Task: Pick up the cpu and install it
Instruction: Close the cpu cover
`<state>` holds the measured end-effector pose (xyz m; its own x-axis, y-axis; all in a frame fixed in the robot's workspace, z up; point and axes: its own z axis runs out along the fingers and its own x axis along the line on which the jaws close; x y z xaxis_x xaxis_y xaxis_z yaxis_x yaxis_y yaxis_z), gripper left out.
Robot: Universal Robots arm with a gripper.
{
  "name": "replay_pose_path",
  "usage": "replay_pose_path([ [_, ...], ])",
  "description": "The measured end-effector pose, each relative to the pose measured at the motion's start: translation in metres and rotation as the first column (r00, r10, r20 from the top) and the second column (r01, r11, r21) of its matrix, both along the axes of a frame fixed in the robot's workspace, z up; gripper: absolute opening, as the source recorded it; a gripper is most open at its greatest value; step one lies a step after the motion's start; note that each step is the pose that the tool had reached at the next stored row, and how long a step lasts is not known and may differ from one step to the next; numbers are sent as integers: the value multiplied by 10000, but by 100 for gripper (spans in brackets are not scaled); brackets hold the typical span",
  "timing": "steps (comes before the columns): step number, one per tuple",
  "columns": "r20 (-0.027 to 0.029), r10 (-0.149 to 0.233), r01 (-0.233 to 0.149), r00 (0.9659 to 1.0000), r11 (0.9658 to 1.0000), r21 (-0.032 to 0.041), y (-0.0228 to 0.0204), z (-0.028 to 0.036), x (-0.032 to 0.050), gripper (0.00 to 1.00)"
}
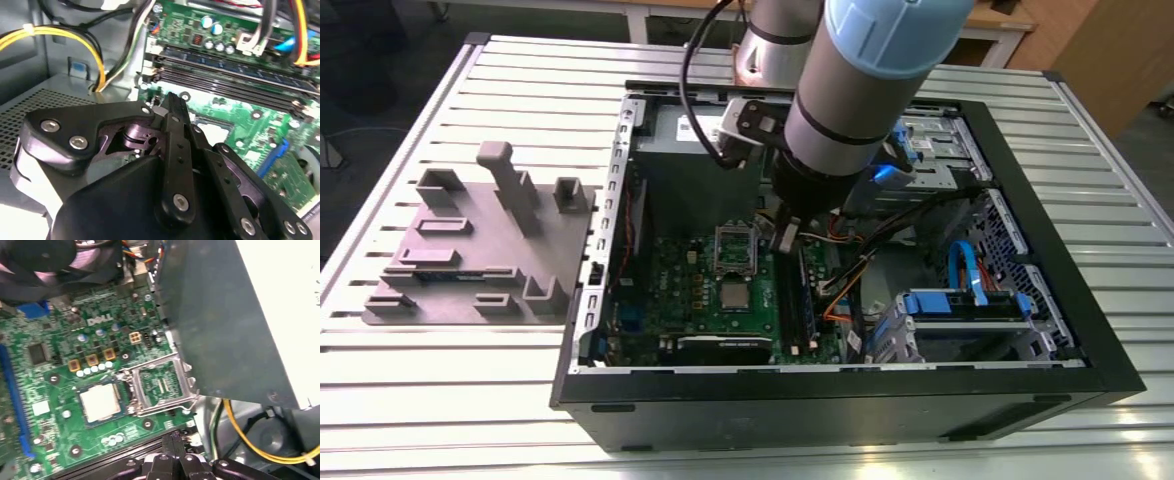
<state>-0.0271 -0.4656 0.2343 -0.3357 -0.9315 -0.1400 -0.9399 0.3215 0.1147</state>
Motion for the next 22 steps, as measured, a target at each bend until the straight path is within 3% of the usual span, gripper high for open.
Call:
replay_pose_path([
  [3,0,1,-1,10000,9999,101,12,-44,1,11],
  [8,1,1,-1,10000,9994,352,27,-104,1,11],
  [11,0,0,0,10000,9993,375,26,-137,1,11],
  [22,-1,1,0,10000,9993,375,26,-138,1,11],
])
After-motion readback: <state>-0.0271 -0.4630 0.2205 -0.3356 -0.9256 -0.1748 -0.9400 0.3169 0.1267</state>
